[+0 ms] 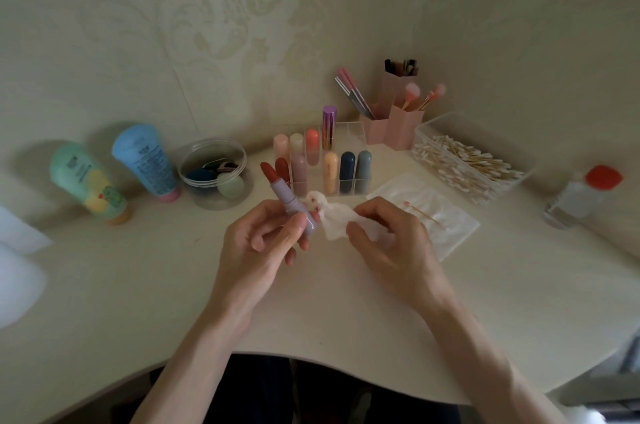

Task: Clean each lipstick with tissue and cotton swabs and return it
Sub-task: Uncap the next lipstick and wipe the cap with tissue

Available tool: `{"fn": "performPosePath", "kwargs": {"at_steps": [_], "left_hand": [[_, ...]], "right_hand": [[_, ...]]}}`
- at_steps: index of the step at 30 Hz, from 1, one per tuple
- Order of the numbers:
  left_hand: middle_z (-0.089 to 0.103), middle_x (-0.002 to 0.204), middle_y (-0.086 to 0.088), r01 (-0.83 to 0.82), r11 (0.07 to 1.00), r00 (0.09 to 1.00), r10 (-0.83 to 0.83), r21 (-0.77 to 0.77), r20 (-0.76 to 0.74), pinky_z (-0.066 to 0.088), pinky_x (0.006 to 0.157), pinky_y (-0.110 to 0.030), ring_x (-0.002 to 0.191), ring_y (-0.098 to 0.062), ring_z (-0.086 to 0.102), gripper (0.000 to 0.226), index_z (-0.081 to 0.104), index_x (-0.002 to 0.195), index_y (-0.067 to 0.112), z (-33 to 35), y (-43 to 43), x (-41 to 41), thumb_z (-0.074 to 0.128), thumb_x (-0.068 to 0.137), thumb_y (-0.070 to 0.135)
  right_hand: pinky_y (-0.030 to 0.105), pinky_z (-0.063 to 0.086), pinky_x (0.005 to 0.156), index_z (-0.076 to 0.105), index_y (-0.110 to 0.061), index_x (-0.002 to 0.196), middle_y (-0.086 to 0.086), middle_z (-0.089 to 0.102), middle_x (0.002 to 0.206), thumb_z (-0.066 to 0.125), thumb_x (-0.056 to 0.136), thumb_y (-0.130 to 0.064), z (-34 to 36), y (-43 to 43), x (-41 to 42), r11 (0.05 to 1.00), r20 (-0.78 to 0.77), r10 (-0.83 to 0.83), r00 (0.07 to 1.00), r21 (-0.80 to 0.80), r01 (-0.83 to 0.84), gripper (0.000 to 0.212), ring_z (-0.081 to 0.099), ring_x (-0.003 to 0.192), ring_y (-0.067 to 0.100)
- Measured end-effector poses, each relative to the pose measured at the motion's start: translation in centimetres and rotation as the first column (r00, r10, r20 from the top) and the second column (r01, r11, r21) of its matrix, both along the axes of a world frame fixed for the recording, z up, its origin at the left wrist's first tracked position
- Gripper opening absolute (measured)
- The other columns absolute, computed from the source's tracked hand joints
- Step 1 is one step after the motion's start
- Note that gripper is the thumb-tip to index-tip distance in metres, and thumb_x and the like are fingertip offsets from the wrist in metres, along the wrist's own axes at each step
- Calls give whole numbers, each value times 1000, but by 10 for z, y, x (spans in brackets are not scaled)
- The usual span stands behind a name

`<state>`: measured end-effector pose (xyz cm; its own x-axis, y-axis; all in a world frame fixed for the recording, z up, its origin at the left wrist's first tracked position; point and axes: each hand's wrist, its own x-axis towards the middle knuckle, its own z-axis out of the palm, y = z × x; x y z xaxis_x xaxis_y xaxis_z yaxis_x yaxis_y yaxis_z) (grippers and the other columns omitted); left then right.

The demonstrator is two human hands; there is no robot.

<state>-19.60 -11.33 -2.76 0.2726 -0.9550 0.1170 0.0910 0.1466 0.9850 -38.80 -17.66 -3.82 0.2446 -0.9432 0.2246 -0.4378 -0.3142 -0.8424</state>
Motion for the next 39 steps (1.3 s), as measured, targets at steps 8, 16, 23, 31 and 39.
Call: {"fn": "performPosePath", "kwargs": {"at_steps": [8,16,23,31,39], "left_hand": [[73,88,-18,37,999,999,-36,-22,33,44,57,-25,69,-21,58,21,73,97,4,-2,0,-1,69,93,23],[76,91,-12,11,1000,1000,-11,-13,20,44,56,-26,67,-19,61,22,72,101,2,-1,-1,-3,67,92,22],[74,85,-12,13,1000,1000,-13,-12,-1,45,58,-25,69,-19,59,24,72,104,-1,-2,-1,-2,67,94,20],[75,88,-12,6,1000,1000,-7,20,17,43,61,-28,72,-18,60,21,75,105,8,-5,-1,-1,70,92,24],[75,83,3,171,983,980,-176,64,92,48,66,-16,72,-10,64,29,76,113,11,-5,1,-3,72,87,22]], "right_hand": [[27,44,59,71,-25,102,-10,59,64,54,108,-20,-1,-1,0,994,93,94,991,38,-98,19,55,60,8],[17,39,57,78,-36,104,-18,58,64,77,80,-55,7,1,-2,973,136,120,983,180,-144,30,48,58,4],[19,41,60,75,-46,99,-26,60,68,90,74,-40,-3,1,-4,980,-108,160,981,138,-144,30,54,58,2],[33,48,57,71,-9,82,5,69,67,69,89,-12,19,1,-8,991,256,92,962,72,-113,7,62,62,19],[35,48,67,73,-11,105,20,65,76,64,102,-7,29,9,-6,921,498,195,845,204,-332,10,58,67,23]]}}
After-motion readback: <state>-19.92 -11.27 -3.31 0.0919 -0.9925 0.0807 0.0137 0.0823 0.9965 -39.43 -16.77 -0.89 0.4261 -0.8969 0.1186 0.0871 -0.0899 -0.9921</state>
